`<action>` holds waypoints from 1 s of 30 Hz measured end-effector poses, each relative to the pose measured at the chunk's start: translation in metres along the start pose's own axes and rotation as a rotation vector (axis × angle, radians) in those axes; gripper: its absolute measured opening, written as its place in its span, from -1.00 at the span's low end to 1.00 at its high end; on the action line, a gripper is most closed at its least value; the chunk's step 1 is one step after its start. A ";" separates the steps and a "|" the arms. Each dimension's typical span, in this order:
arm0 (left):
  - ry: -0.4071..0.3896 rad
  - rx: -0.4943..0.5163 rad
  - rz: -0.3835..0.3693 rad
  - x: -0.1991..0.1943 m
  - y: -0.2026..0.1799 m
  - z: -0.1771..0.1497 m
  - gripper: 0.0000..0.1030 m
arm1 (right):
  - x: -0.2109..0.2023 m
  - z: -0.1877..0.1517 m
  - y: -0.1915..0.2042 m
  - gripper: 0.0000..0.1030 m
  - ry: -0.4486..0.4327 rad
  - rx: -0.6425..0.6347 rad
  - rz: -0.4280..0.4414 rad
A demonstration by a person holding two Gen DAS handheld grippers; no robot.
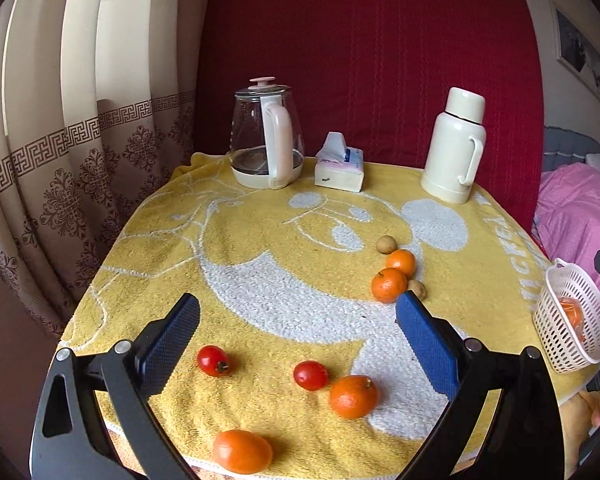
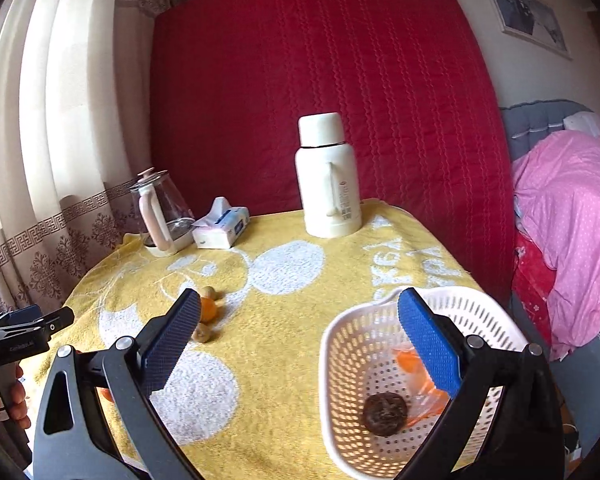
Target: Organize fruits
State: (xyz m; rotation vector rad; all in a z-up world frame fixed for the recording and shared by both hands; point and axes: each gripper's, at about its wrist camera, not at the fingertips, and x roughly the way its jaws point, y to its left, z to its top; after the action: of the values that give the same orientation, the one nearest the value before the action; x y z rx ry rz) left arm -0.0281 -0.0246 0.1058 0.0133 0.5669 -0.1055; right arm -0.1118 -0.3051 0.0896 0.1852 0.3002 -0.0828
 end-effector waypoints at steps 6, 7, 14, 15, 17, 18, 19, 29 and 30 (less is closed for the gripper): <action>0.008 -0.011 0.025 0.001 0.020 -0.005 0.90 | 0.013 -0.004 0.032 0.94 0.047 -0.046 0.061; 0.010 -0.012 0.032 0.001 0.022 -0.006 0.90 | 0.014 -0.005 0.038 0.94 0.055 -0.053 0.072; 0.023 -0.018 0.054 0.002 0.040 -0.013 0.90 | 0.026 -0.020 0.082 0.94 0.133 -0.113 0.177; 0.025 -0.022 0.054 0.003 0.043 -0.014 0.90 | 0.028 -0.022 0.089 0.94 0.143 -0.126 0.184; 0.030 -0.029 0.050 0.003 0.048 -0.016 0.90 | 0.032 -0.027 0.103 0.94 0.162 -0.152 0.202; 0.032 -0.033 0.048 0.003 0.051 -0.018 0.90 | 0.034 -0.030 0.109 0.94 0.174 -0.161 0.210; 0.034 -0.036 0.048 0.004 0.054 -0.019 0.90 | 0.036 -0.032 0.114 0.94 0.184 -0.167 0.219; 0.068 -0.072 0.035 0.013 0.075 -0.026 0.90 | 0.060 -0.056 0.154 0.94 0.296 -0.200 0.299; 0.071 -0.073 0.035 0.014 0.077 -0.026 0.90 | 0.063 -0.058 0.157 0.94 0.305 -0.201 0.304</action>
State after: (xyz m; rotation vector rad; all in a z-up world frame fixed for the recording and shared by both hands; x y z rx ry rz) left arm -0.0226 0.0514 0.0747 -0.0443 0.6405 -0.0503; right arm -0.0518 -0.1436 0.0429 0.0409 0.5772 0.2784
